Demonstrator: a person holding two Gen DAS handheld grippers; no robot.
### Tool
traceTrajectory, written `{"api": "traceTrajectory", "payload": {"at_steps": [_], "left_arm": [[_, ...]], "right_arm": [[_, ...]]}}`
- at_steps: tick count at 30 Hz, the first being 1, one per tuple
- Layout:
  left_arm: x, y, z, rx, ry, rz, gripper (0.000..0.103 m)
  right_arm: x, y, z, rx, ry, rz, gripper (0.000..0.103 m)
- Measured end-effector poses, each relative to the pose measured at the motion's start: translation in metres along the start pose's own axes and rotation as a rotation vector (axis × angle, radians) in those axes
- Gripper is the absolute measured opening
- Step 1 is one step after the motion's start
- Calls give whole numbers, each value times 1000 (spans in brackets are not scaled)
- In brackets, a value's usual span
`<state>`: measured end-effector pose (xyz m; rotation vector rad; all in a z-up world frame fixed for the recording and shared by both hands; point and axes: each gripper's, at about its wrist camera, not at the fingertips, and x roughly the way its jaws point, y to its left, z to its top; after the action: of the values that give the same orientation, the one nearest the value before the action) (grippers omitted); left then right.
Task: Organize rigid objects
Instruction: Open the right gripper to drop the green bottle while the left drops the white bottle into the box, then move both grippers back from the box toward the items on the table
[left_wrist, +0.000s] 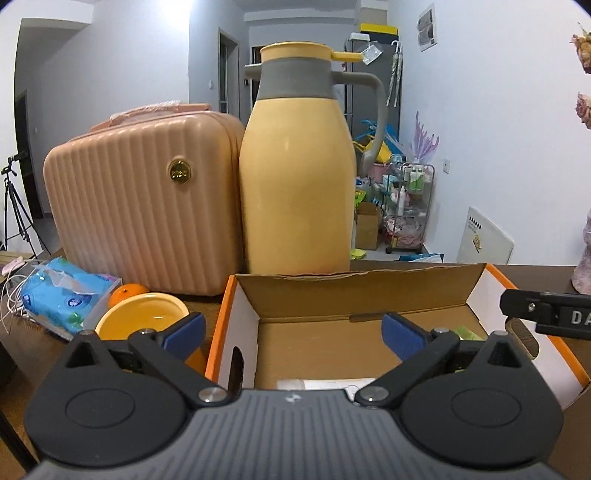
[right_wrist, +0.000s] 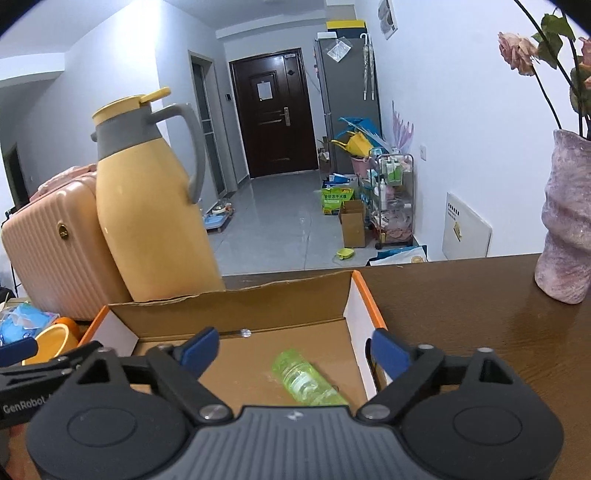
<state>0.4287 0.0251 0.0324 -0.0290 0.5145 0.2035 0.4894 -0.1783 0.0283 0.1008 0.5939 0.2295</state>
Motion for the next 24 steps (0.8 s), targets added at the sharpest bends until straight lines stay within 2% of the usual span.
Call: {"api": "traceTrajectory", "payload": {"at_steps": [6,16,24], "left_arm": [[2,-1,1,1,7,12,103],[-1,-2,0,5,5,12,103],[-19,1,-7,6,-21,1,103]], "right_arm": [[-1,2,-2,-11,12,-6,102],[-17,5,-8,-31,-6,5,103],[-44,10,-18,-68,-45,-3,103]]}}
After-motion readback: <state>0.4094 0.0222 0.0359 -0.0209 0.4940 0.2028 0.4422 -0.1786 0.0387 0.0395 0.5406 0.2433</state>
